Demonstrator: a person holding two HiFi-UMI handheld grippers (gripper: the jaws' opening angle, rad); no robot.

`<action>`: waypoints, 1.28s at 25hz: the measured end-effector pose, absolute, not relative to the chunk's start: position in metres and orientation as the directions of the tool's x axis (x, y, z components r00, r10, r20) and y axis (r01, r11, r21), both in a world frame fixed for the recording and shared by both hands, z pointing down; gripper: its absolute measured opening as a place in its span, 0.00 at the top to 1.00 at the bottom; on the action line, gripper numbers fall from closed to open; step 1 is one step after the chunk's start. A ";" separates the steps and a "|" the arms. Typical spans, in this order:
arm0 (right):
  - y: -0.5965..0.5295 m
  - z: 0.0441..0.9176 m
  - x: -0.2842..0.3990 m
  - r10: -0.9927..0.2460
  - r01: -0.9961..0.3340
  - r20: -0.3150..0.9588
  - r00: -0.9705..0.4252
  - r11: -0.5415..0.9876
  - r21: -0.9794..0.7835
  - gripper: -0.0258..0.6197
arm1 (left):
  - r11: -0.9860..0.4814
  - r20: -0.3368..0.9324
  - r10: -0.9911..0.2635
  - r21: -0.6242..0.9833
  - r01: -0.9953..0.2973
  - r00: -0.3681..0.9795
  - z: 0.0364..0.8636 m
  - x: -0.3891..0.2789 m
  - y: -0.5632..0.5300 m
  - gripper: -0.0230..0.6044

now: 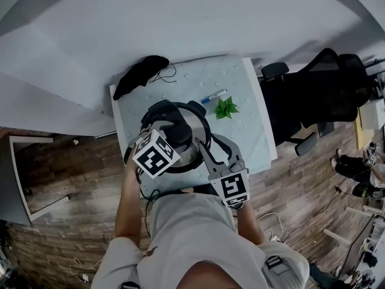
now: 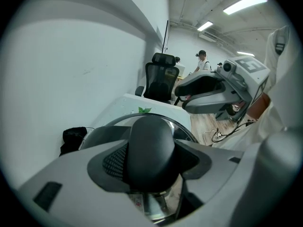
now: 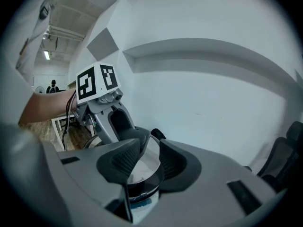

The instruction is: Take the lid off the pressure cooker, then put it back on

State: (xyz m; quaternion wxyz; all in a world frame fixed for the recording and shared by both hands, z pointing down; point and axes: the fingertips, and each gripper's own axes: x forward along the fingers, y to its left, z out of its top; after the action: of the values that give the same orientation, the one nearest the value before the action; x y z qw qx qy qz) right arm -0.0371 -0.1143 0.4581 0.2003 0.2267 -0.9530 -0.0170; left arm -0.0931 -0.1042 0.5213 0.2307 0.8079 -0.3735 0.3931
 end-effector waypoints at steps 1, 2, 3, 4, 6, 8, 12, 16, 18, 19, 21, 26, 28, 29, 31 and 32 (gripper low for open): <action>-0.115 0.458 -0.038 -0.435 -0.421 0.375 -0.819 0.899 0.124 0.76 | -0.613 0.808 -0.424 0.075 -0.786 0.408 0.522 -0.093 -0.104 0.53; -0.115 0.458 -0.039 -0.432 -0.417 0.376 -0.820 0.900 0.125 0.76 | -0.612 0.808 -0.428 0.071 -0.788 0.405 0.523 -0.093 -0.103 0.53; -0.115 0.457 -0.039 -0.429 -0.414 0.376 -0.821 0.902 0.126 0.76 | -0.610 0.807 -0.431 0.068 -0.789 0.403 0.523 -0.093 -0.103 0.53; -0.115 0.457 -0.040 -0.427 -0.411 0.376 -0.822 0.903 0.126 0.76 | -0.609 0.806 -0.434 0.067 -0.791 0.403 0.523 -0.093 -0.103 0.53; -0.115 0.456 -0.040 -0.424 -0.408 0.375 -0.824 0.904 0.125 0.76 | -0.607 0.801 -0.440 0.069 -0.792 0.406 0.522 -0.092 -0.102 0.53; -0.116 0.457 -0.040 -0.419 -0.404 0.377 -0.826 0.906 0.124 0.76 | -0.601 0.797 -0.446 0.071 -0.796 0.407 0.523 -0.092 -0.102 0.53; -0.117 0.459 -0.042 -0.409 -0.393 0.377 -0.831 0.911 0.122 0.76 | -0.589 0.795 -0.452 0.074 -0.805 0.404 0.524 -0.093 -0.104 0.53; -0.118 0.458 -0.042 -0.401 -0.385 0.374 -0.836 0.915 0.119 0.76 | -0.574 0.792 -0.462 0.076 -0.816 0.398 0.523 -0.094 -0.103 0.53; -0.119 0.457 -0.041 -0.398 -0.383 0.372 -0.838 0.916 0.118 0.76 | -0.561 0.790 -0.470 0.076 -0.824 0.393 0.522 -0.094 -0.102 0.53; -0.120 0.457 -0.040 -0.397 -0.381 0.372 -0.839 0.917 0.117 0.76 | -0.554 0.790 -0.474 0.077 -0.829 0.389 0.522 -0.094 -0.102 0.52; -0.123 0.456 -0.039 -0.394 -0.379 0.371 -0.841 0.918 0.116 0.76 | -0.542 0.791 -0.478 0.077 -0.837 0.382 0.523 -0.095 -0.103 0.52; -0.128 0.457 -0.035 -0.383 -0.369 0.370 -0.847 0.923 0.110 0.76 | -0.484 0.790 -0.494 0.097 -0.870 0.363 0.521 -0.098 -0.109 0.52; -0.130 0.456 -0.034 -0.375 -0.361 0.369 -0.851 0.926 0.109 0.76 | -0.425 0.792 -0.506 0.117 -0.898 0.343 0.520 -0.105 -0.110 0.53; -0.130 0.456 -0.034 -0.371 -0.357 0.369 -0.852 0.928 0.107 0.76 | -0.403 0.790 -0.514 0.121 -0.907 0.334 0.520 -0.107 -0.110 0.53; -0.132 0.457 -0.034 -0.362 -0.349 0.369 -0.856 0.931 0.104 0.76 | -0.382 0.787 -0.527 0.117 -0.917 0.320 0.520 -0.107 -0.108 0.53; -0.132 0.457 -0.035 -0.357 -0.344 0.368 -0.858 0.933 0.103 0.77 | -0.377 0.786 -0.533 0.110 -0.920 0.313 0.520 -0.106 -0.108 0.53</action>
State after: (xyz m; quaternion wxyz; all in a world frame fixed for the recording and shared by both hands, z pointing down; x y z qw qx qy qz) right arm -0.0348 -0.1317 0.4575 0.1943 0.1817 -0.9638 -0.0168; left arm -0.1064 -0.1078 0.5204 0.2862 0.7580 -0.4791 0.3376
